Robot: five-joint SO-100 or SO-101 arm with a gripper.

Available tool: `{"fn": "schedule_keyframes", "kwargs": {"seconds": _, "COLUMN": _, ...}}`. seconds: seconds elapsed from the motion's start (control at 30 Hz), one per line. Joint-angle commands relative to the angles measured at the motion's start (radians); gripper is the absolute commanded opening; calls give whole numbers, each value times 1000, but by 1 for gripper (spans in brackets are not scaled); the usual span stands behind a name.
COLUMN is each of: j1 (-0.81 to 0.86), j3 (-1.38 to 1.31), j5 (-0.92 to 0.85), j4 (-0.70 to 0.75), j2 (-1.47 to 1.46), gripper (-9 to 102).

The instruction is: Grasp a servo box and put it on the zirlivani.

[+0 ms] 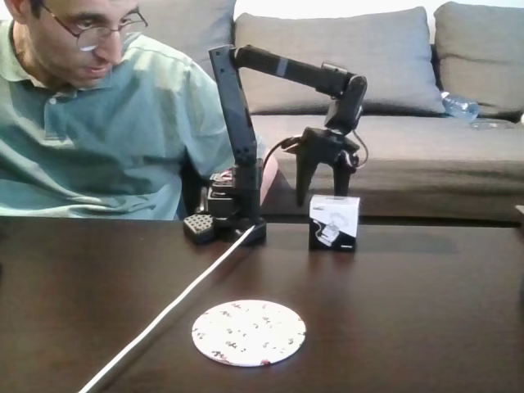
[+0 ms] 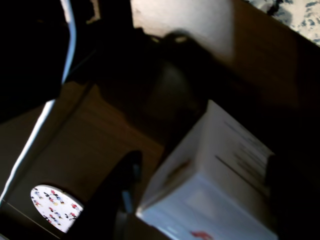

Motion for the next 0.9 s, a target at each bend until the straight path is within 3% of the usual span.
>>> {"fn": "schedule_keyframes", "kwargs": {"seconds": 0.0, "j1": -9, "j3": -37, "j5": -2, "j4": 6, "j2": 11, "gripper": 30}}
{"fn": "schedule_keyframes", "kwargs": {"seconds": 0.5, "j1": 189, "j3": -31, "j5": -183, "j4": -21, "j2": -9, "gripper": 40}}
{"fn": "schedule_keyframes", "kwargs": {"seconds": 0.6, "j1": 144, "j3": -72, "j5": -164, "j4": -5, "j2": -54, "gripper": 45}}
{"fn": "schedule_keyframes", "kwargs": {"seconds": 0.87, "j1": -25, "j3": -298, "j5": -143, "j4": -3, "j2": -291, "gripper": 45}}
